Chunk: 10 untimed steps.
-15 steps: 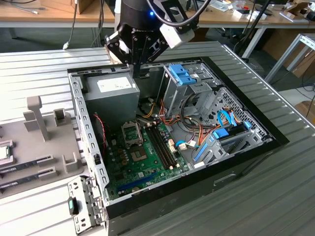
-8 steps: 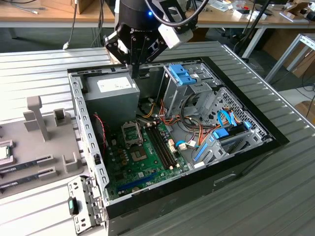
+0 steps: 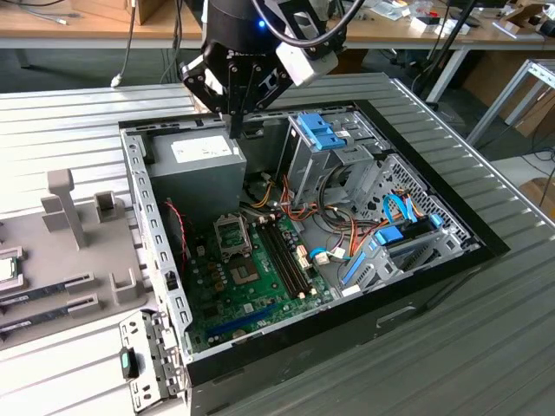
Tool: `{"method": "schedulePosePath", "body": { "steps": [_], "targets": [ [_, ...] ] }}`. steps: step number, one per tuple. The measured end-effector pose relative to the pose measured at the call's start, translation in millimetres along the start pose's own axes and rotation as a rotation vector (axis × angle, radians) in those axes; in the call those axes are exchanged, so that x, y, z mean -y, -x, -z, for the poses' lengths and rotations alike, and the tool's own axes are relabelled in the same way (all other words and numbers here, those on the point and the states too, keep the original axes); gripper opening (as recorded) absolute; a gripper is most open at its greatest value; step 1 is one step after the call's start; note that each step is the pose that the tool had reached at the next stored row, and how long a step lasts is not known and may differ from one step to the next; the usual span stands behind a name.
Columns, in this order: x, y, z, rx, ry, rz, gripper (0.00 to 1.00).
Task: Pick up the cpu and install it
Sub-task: 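Reach for the cpu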
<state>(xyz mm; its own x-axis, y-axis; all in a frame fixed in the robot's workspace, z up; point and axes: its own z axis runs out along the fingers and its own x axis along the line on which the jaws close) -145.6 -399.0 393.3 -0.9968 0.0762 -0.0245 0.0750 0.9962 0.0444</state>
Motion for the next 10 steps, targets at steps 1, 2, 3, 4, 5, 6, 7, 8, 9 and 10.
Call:
{"method": "schedulePosePath", "body": {
  "steps": [1,2,3,4,5,6,7,8,9,10],
  "targets": [
    [0.0,-0.5,0.0,0.0000,0.0000,0.000,0.11],
    [0.0,-0.7,0.0,-0.0001,0.0000,0.000,0.11],
    [0.1,-1.4,0.0,0.0000,0.0000,0.000,0.11],
    [0.1,-2.0,0.1,0.0000,0.0000,0.000,0.11],
    [0.2,-2.7,0.1,0.0000,0.0000,0.000,0.11],
    [0.2,-3.0,0.1,0.0000,0.0000,0.000,0.11],
    [0.2,-3.3,0.1,0.0000,0.0000,0.000,0.11],
    [0.3,-4.0,0.1,0.0000,0.0000,0.000,0.11],
    [0.3,-4.6,0.1,0.0000,0.0000,0.000,0.11],
    [0.4,-5.1,0.1,0.0000,0.0000,0.000,0.11]
  ]
}}
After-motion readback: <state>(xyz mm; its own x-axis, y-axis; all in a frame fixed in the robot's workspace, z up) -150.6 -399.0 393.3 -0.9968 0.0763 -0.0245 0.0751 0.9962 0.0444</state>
